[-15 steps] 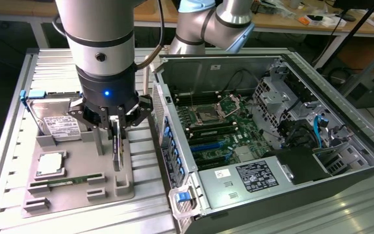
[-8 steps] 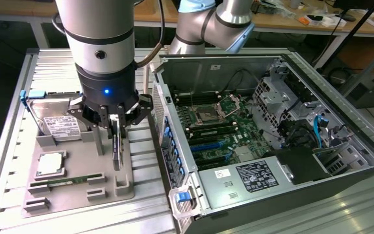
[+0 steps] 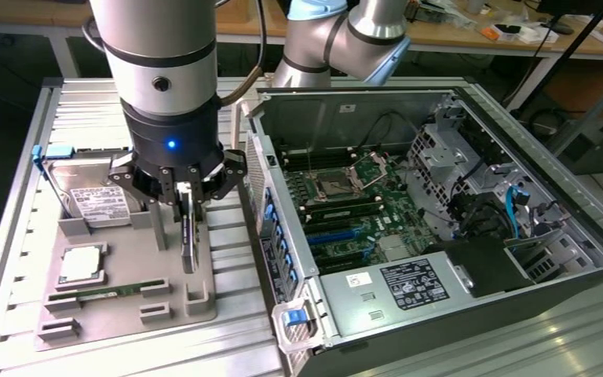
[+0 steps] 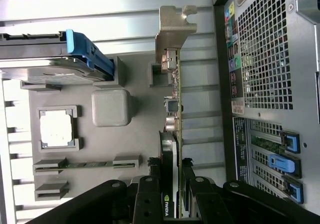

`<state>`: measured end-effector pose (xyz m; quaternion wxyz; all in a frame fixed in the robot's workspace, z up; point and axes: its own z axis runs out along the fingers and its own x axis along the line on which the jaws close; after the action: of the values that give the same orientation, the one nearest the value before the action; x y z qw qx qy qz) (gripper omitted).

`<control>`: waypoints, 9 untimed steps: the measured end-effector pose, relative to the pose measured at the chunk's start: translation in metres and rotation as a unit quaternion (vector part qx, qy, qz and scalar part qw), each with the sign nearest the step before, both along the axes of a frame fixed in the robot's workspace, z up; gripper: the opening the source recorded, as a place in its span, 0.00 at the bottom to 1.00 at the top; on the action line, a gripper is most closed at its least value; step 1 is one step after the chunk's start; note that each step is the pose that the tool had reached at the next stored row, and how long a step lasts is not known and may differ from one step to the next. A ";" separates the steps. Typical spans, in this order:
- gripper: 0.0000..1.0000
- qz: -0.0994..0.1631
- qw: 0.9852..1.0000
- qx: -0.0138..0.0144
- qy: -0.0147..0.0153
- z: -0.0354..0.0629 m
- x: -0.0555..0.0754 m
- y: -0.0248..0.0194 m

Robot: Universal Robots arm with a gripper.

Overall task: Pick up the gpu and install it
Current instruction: 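Pick up the gpu and move the gpu toward the slot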

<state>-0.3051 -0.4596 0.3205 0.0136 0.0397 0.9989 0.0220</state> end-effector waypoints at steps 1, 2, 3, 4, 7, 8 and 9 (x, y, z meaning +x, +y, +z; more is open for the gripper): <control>0.27 0.000 1.000 0.000 0.000 0.0004 0.000 0.0000; 0.27 0.000 1.000 0.000 0.000 0.0008 0.000 0.0000; 0.27 0.000 1.000 0.000 0.000 0.0011 0.000 0.0000; 0.27 0.000 1.000 0.000 0.000 0.0015 0.000 0.0000; 0.27 0.000 1.000 0.000 0.000 0.0031 0.000 0.0000; 0.27 0.000 1.000 0.000 0.000 0.0035 0.000 0.0000; 0.27 0.000 1.000 0.000 0.000 0.0039 0.000 0.0000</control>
<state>-0.3051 -0.4596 0.3244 0.0135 0.0397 0.9989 0.0220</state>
